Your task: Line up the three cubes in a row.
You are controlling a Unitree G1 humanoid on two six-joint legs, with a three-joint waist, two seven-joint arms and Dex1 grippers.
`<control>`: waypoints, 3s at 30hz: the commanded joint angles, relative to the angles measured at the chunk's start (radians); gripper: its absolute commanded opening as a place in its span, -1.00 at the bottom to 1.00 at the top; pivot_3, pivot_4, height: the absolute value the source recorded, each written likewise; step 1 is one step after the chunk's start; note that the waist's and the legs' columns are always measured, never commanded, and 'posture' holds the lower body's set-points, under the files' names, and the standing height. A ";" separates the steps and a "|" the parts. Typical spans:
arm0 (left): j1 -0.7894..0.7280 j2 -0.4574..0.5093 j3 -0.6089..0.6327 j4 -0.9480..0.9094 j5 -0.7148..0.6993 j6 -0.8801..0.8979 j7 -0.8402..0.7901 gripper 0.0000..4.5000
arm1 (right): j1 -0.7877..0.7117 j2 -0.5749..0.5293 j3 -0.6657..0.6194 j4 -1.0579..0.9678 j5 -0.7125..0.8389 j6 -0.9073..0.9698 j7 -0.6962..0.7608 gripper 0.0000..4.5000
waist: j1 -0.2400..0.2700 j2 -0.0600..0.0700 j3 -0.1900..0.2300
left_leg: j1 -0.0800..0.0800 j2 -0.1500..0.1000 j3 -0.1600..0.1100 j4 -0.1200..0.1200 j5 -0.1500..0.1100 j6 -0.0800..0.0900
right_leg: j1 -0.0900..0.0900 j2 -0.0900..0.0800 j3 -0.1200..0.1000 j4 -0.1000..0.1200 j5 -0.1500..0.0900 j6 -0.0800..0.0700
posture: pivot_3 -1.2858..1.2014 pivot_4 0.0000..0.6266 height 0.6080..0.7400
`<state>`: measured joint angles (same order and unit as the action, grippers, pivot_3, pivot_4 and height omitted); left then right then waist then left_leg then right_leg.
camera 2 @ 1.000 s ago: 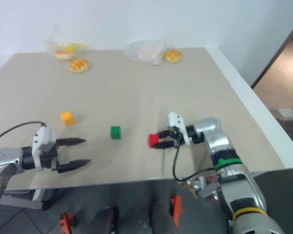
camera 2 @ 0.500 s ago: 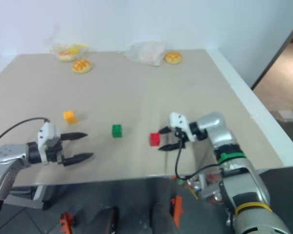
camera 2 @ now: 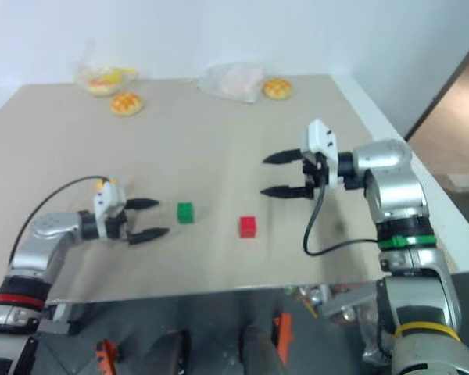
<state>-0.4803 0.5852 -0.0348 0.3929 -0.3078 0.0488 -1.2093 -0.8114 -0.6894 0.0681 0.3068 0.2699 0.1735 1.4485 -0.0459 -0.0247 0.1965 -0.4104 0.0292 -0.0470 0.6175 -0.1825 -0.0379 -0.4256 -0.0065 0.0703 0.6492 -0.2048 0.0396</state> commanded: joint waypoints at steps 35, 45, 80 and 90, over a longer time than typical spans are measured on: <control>-0.304 -0.201 -0.146 0.288 0.148 -0.138 -0.192 -0.42 | 0.148 -0.052 -0.082 -0.289 0.129 0.153 -0.188 0.63 | 0.005 0.000 0.000 | -0.002 -0.001 0.000 0.006 0.000 0.000 | 0.001 0.000 0.002 0.000 0.003 0.003 | 0.03 -0.52 1.00; -0.360 -0.285 -0.178 0.377 0.190 -0.202 -0.202 -0.42 | 0.210 -0.070 -0.113 -0.345 0.150 0.175 -0.231 0.63 | -0.005 0.000 0.000 | -0.004 -0.001 0.000 0.008 0.000 0.000 | 0.000 0.001 0.003 0.000 0.003 0.004 | 0.03 -0.52 1.00; -0.178 -0.164 -0.140 0.089 0.124 -0.052 -0.193 -0.42 | 0.164 -0.035 -0.073 -0.279 0.139 0.147 -0.229 0.63 | -0.004 0.000 0.000 | -0.003 0.000 0.000 0.008 0.000 0.000 | 0.001 0.002 0.004 0.000 0.003 0.004 | 0.03 -0.52 1.00; -0.203 -0.168 -0.131 0.180 0.164 -0.123 -0.129 -0.20 | 0.164 -0.038 -0.076 -0.281 0.140 0.148 -0.230 0.63 | -0.003 0.000 0.000 | -0.002 0.000 0.000 0.008 0.000 0.000 | 0.001 0.002 0.004 0.000 0.004 0.004 | 0.03 -0.52 1.00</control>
<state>-0.6678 0.4108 -0.1795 0.5419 -0.1624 -0.0569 -1.3792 -0.6280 -0.7231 0.0032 0.0417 0.4059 0.3304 1.2182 -0.0492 -0.0248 0.1964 -0.4124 0.0287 -0.0468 0.6256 -0.1825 -0.0378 -0.4242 -0.0041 0.0741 0.6497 -0.2009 0.0431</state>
